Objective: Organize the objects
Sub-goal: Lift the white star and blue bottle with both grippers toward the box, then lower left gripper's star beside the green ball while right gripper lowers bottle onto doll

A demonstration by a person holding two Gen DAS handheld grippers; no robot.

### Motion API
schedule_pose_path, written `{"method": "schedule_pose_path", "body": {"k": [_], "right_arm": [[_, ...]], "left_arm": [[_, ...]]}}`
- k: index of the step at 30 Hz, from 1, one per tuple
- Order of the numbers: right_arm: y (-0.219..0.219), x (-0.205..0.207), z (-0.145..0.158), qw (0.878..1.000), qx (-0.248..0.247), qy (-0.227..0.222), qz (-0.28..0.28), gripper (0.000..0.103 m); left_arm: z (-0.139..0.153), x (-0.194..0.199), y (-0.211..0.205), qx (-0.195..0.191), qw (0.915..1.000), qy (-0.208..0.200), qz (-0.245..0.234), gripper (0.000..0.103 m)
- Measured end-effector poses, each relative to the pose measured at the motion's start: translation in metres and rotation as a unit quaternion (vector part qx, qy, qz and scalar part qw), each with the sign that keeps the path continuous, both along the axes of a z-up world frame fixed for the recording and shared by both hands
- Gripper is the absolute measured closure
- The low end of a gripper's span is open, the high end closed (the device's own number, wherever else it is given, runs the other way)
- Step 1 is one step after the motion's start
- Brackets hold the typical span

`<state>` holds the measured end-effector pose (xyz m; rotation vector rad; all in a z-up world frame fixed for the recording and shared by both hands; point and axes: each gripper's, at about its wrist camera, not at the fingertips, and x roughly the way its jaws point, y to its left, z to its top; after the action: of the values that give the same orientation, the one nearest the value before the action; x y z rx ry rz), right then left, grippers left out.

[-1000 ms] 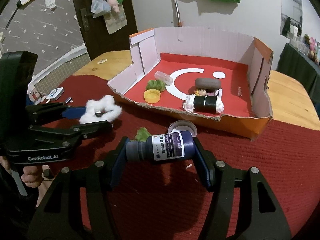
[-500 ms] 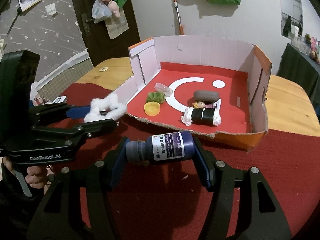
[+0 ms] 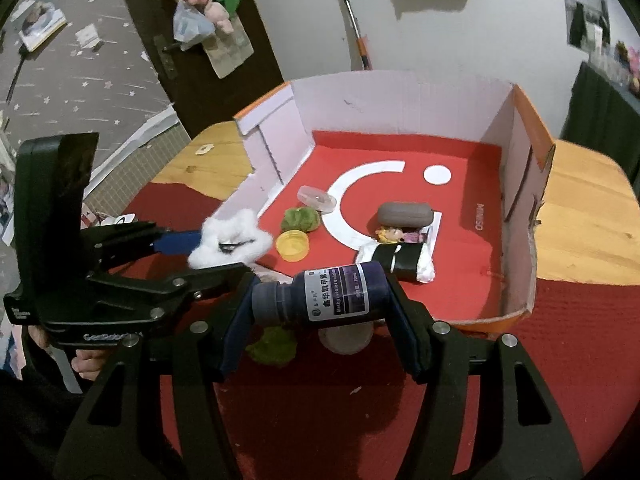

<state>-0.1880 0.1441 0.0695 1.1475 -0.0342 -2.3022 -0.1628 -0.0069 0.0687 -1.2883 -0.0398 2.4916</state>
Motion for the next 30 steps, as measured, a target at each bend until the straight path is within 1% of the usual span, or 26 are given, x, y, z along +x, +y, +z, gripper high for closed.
{"method": "schedule_pose_path", "body": {"k": [5, 10, 13, 18, 23, 26, 30], "right_arm": [[0.006, -0.014, -0.007, 0.999, -0.011, -0.031, -0.005, 0.043], [0.007, -0.030, -0.015, 0.998, 0.004, -0.056, -0.008, 0.043], [0.008, -0.041, -0.022, 0.997, 0.000, -0.083, -0.009, 0.043], [0.006, -0.047, -0.025, 0.995, 0.028, -0.094, -0.004, 0.043], [0.003, -0.054, -0.027, 0.992, 0.050, -0.113, 0.003, 0.043], [0.000, -0.059, -0.026, 0.990, 0.054, -0.129, 0.016, 0.043], [-0.009, -0.060, -0.028, 0.988, 0.079, -0.130, 0.029, 0.043]], "left_arm": [[-0.004, -0.013, 0.001, 0.015, 0.9993, -0.029, -0.018, 0.049], [-0.010, -0.025, 0.001, 0.011, 0.9977, -0.061, -0.028, 0.049], [-0.015, -0.033, 0.000, 0.009, 0.9964, -0.079, -0.032, 0.049], [-0.016, -0.039, 0.005, 0.011, 0.9945, -0.093, -0.046, 0.049], [-0.020, -0.049, 0.005, 0.030, 0.9894, -0.132, -0.054, 0.049], [-0.019, -0.052, 0.004, 0.012, 0.9900, -0.132, -0.048, 0.049], [-0.023, -0.060, 0.000, 0.006, 0.9895, -0.138, -0.042, 0.049]]}}
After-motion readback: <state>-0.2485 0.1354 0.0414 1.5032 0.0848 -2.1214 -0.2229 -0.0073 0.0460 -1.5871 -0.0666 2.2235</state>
